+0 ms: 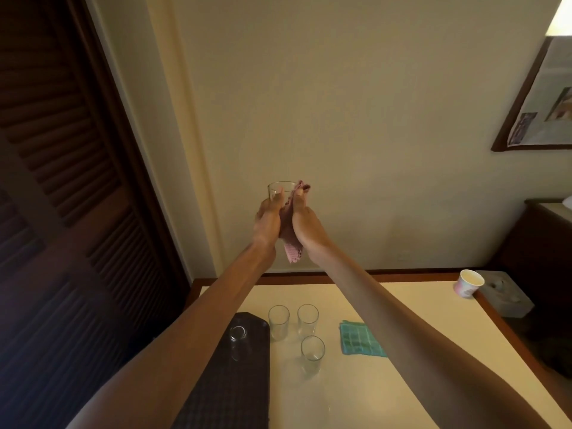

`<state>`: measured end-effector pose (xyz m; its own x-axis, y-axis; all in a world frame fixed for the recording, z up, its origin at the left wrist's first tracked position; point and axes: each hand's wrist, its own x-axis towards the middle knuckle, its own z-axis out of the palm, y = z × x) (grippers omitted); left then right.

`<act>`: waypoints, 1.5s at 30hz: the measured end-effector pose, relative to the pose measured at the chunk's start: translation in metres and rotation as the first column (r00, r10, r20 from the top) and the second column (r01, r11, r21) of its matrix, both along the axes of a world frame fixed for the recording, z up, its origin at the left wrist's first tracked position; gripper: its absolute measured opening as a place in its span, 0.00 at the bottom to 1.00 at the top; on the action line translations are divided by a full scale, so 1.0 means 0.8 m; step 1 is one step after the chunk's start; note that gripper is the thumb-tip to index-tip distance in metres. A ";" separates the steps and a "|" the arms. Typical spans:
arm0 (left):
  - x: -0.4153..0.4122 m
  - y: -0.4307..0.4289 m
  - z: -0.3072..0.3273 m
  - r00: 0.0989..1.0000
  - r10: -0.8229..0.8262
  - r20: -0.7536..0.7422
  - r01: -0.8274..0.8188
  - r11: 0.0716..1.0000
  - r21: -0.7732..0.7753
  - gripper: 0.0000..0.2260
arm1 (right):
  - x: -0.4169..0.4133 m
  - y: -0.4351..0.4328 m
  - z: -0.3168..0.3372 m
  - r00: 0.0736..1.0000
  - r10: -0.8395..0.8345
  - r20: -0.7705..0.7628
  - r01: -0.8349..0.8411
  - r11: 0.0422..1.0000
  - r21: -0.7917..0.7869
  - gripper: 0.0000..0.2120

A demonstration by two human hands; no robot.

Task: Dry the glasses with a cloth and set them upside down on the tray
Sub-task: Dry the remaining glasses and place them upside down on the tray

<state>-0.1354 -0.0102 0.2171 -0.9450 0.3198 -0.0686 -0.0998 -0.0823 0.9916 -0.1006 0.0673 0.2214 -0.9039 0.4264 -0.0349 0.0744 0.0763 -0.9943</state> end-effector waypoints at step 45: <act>-0.008 -0.013 0.004 0.993 0.087 0.080 -0.091 0.995 0.038 0.28 | 0.001 -0.016 0.000 0.996 -0.029 0.086 0.018 0.993 0.119 0.37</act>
